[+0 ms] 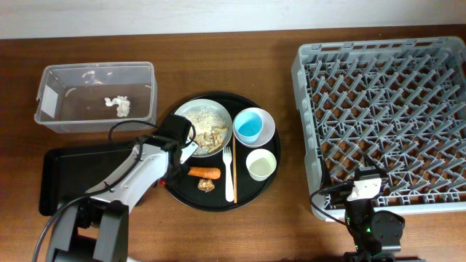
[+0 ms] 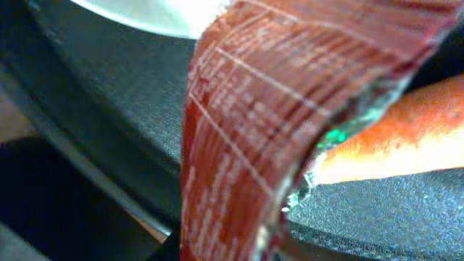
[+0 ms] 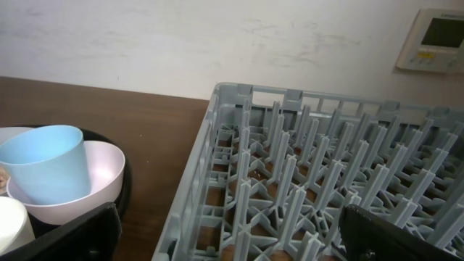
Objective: Sort waste into correct bins and load items into the dishwasher rack
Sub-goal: 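Lift the red wrapper off the plate with the left gripper, then carry the red wrapper to the clear bin and release it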
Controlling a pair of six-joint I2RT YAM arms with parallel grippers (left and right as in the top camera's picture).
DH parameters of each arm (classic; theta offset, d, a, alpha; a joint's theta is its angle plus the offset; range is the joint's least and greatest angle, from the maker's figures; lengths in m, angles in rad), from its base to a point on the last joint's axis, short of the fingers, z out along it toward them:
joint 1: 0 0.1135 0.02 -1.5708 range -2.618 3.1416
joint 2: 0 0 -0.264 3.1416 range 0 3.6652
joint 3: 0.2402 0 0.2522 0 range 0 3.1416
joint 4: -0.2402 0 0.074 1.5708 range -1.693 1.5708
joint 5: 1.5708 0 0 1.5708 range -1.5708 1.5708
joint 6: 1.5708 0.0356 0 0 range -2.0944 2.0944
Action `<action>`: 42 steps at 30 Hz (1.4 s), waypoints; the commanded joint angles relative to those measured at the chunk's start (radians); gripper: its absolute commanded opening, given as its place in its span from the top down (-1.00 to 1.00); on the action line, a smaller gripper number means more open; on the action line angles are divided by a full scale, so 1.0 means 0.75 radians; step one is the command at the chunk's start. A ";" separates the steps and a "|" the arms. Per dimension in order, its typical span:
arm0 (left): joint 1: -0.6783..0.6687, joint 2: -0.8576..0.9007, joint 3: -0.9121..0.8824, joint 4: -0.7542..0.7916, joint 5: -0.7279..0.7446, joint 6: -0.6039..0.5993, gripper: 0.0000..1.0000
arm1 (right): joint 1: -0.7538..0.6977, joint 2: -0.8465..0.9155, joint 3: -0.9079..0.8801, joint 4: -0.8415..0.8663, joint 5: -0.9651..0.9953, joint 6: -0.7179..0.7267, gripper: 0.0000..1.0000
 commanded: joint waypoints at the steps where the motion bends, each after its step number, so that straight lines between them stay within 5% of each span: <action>1: 0.006 -0.004 0.081 -0.056 -0.011 0.001 0.70 | 0.007 -0.007 -0.008 -0.006 0.006 -0.009 -0.97; 7: 0.006 -0.178 0.121 -0.069 -0.011 -0.047 0.99 | 0.007 -0.007 -0.008 -0.006 0.006 -0.009 -0.97; 11: 0.021 -0.347 0.149 0.308 -0.010 -0.213 0.99 | 0.007 -0.007 -0.008 -0.006 0.006 -0.009 -0.97; 14: 0.252 -0.333 0.149 0.672 0.226 -0.305 0.99 | 0.007 -0.007 -0.008 -0.006 0.006 -0.009 -0.97; 17: 0.516 -0.227 0.149 0.802 0.376 -0.305 0.99 | 0.007 -0.007 -0.008 -0.006 0.006 -0.009 -0.97; 18: 0.607 -0.191 0.149 0.834 0.376 -0.305 0.92 | 0.007 -0.007 -0.008 -0.006 0.006 -0.009 -0.97; 19: 0.640 -0.178 0.149 0.864 0.376 -0.305 0.56 | 0.007 -0.007 -0.008 -0.006 0.006 -0.009 -0.97; 21: 0.670 -0.163 0.149 0.952 0.377 -0.305 0.54 | 0.007 -0.007 -0.008 -0.006 0.006 -0.009 -0.97; 24: 0.669 -0.151 0.149 1.025 0.378 -0.305 0.18 | 0.007 -0.007 -0.008 -0.006 0.006 -0.009 -0.97; 25: 0.669 -0.136 0.149 1.033 0.378 -0.305 -0.45 | 0.007 -0.007 -0.008 -0.006 0.006 -0.009 -0.97; 26: 0.669 -0.106 0.149 1.039 0.377 -0.305 -0.62 | 0.007 -0.007 -0.008 -0.006 0.006 -0.009 -0.97; 27: 0.669 -0.086 0.149 1.048 0.377 -0.305 -0.65 | 0.007 -0.007 -0.008 -0.006 0.006 -0.009 -0.97; 28: 0.669 -0.064 0.149 1.065 0.381 -0.305 -0.88 | 0.007 -0.007 -0.008 -0.006 0.006 -0.009 -0.97; 30: 0.669 -0.061 0.149 1.088 0.381 -0.305 -0.88 | 0.007 -0.007 -0.008 -0.006 0.006 -0.009 -0.97; 33: 0.668 -0.135 0.149 1.021 0.425 -0.305 -0.62 | 0.007 -0.007 -0.008 -0.006 0.006 -0.009 -0.97; 35: 0.668 -0.316 0.149 0.890 0.674 -0.306 -0.58 | 0.007 -0.007 -0.008 -0.006 0.006 -0.009 -0.97; 36: 0.669 -0.445 0.149 0.770 0.908 -0.305 -0.61 | 0.007 -0.007 -0.008 -0.006 0.006 -0.009 -0.97; 37: 0.668 -0.569 0.149 0.652 1.152 -0.305 -0.98 | 0.007 -0.007 -0.008 -0.006 0.006 -0.009 -0.97; 39: 0.668 -0.752 0.149 0.443 1.586 -0.305 -0.98 | 0.007 -0.007 -0.008 -0.006 0.006 -0.009 -0.97; 42: 0.588 -0.789 0.145 0.102 1.696 -0.369 -0.98 | 0.007 -0.007 -0.008 -0.006 0.006 -0.009 -0.97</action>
